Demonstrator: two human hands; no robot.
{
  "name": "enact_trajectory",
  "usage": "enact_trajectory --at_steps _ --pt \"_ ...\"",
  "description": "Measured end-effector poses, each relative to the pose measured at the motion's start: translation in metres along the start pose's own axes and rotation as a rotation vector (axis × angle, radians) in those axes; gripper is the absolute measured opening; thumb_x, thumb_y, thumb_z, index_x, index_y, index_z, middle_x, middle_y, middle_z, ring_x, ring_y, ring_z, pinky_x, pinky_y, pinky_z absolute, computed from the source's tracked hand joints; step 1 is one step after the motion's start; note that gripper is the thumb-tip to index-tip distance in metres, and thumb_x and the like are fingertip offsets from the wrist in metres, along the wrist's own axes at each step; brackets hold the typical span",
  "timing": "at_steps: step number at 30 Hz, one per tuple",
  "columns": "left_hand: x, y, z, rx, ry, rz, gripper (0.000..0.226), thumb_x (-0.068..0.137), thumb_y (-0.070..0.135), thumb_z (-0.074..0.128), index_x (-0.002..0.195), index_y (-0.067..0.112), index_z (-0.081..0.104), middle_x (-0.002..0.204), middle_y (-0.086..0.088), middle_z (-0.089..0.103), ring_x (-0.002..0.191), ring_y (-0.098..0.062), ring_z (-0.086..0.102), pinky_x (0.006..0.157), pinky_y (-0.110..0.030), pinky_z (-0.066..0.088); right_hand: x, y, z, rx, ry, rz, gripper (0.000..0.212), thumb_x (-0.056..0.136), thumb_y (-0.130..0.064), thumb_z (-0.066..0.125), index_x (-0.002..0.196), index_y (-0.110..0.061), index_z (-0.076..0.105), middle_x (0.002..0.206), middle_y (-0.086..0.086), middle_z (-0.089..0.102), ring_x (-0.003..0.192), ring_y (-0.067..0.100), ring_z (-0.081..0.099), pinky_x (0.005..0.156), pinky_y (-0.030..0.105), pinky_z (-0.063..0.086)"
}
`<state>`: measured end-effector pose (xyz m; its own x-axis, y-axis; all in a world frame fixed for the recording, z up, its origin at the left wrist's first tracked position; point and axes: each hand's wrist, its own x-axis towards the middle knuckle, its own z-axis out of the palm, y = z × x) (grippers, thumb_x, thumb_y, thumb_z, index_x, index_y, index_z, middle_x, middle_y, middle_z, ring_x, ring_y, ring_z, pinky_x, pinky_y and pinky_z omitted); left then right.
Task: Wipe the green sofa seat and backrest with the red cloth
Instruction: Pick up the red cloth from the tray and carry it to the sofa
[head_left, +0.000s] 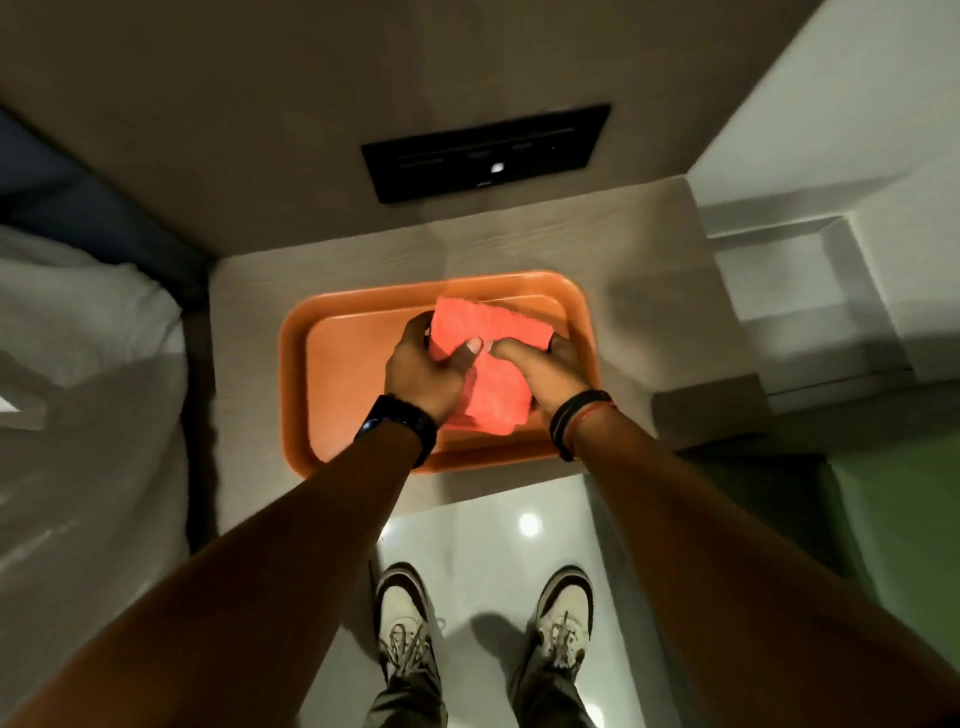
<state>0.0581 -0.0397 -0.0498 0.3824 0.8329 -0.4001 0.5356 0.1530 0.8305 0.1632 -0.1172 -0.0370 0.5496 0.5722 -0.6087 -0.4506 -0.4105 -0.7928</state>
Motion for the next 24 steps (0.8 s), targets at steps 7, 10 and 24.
enact_trajectory --at_steps 7,10,24 --pt "-0.068 0.108 0.064 0.101 -0.138 0.311 0.040 0.085 0.036 0.060 0.121 0.020 0.053 0.107 0.004 0.062 0.101 -0.020 0.060 0.086 -0.031 0.047 -0.081 -0.051 -0.100 0.335 0.214 -0.087 0.023 0.076 -0.003 0.065 0.094 -0.016 0.067 0.092 0.005 0.071 0.087 0.022 0.067 0.079 0.035 0.055" --pt "-0.111 0.156 0.116 0.127 -0.247 0.419 0.047 0.078 0.041 0.055 0.118 0.016 0.054 0.109 -0.002 0.064 0.101 -0.023 0.060 0.087 -0.033 0.048 -0.122 -0.069 -0.168 0.420 0.354 -0.133 0.027 0.073 -0.002 0.067 0.098 -0.013 0.066 0.095 0.008 0.071 0.089 0.025 0.067 0.077 0.034 0.056" --pt "-0.438 0.226 0.412 0.132 -0.705 0.720 0.041 0.086 0.029 0.058 0.120 0.008 0.053 0.118 -0.014 0.062 0.108 -0.028 0.057 0.094 -0.038 0.044 -0.388 0.005 -0.517 0.588 0.857 -0.290 0.038 0.073 0.006 0.070 0.108 -0.004 0.060 0.113 0.018 0.066 0.100 0.029 0.064 0.091 0.044 0.052"
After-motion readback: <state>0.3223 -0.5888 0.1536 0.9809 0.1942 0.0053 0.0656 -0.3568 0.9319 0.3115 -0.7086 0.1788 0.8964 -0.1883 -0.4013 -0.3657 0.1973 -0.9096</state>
